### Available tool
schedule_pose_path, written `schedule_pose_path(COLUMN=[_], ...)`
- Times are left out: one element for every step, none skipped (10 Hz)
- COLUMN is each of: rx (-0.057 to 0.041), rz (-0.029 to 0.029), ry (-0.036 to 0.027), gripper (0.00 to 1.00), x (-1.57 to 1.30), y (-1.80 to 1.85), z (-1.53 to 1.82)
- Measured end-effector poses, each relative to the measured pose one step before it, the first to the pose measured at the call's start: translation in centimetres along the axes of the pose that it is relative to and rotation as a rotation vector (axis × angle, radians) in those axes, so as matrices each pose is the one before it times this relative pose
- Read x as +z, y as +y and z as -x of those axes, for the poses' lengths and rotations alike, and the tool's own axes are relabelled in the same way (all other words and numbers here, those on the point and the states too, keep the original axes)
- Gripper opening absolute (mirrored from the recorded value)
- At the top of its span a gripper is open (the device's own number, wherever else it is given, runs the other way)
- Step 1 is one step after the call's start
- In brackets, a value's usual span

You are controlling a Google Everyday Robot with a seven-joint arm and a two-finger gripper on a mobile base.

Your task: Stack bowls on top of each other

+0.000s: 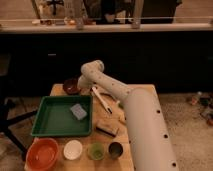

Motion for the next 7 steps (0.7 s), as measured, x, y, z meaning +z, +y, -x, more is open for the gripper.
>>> schedule_pose_path(rx=[-0.00394,-0.00554,-0.00397,-0.00768,-0.01231,-0.01224,-0.0131], rz=[-0.00416,-0.0055,-0.00365,-0.00705,-0.01048,-0.01,-0.00687], ry=[0.00322,0.00482,0.00412,0.00829,0.01213,0.01096,0.00795], gripper=[0.0,0.0,0.0,0.0,0.0,0.0,0.0], x=[-0.146,-0.233,-0.186,-0.382,-0.78,-0.87,-0.635], y=[-0.115,-0.206,-0.175,-0.33,-0.641,-0.705,-0.535], z=[-0.04,-0.056,-0.058,-0.104,-0.122,-0.144,-0.064])
